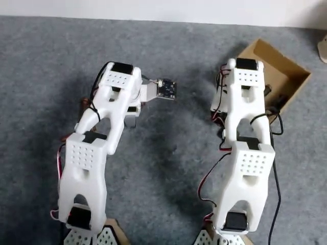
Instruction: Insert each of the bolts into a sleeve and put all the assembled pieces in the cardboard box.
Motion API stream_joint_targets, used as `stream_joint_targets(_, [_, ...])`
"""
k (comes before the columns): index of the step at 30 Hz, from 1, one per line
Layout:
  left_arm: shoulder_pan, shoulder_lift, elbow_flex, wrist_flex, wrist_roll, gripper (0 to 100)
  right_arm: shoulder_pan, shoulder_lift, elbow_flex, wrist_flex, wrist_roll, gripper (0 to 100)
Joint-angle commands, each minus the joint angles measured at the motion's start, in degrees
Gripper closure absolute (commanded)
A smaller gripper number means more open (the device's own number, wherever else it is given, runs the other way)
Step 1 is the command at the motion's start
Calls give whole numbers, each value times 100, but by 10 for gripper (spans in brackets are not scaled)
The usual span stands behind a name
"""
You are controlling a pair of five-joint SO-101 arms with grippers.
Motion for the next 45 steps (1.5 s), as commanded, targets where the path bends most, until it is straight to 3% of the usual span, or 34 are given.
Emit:
stream_joint_targets(1, [-119,-338,-347,-79,-53,790,57,-488,-101,-57,79,994])
stream_joint_targets(5, [-163,-356,-400,-44,-35,787,57,-479,-101,-57,79,994])
stream_joint_targets(14, [-277,-303,-1736,1064,-35,785,57,-479,-92,-268,79,994])
stream_joint_targets(18, [-347,-286,-1851,1055,-53,784,57,-479,-92,-259,79,994])
stream_joint_targets(23, [-409,-277,-1842,993,-44,695,57,-479,-92,-259,79,994])
stream_joint_targets(40, [-418,1077,-1895,158,-62,692,57,-479,-92,-259,79,994])
stream_joint_targets(45, [-418,1235,-1895,123,-62,810,57,-479,-92,-259,79,994])
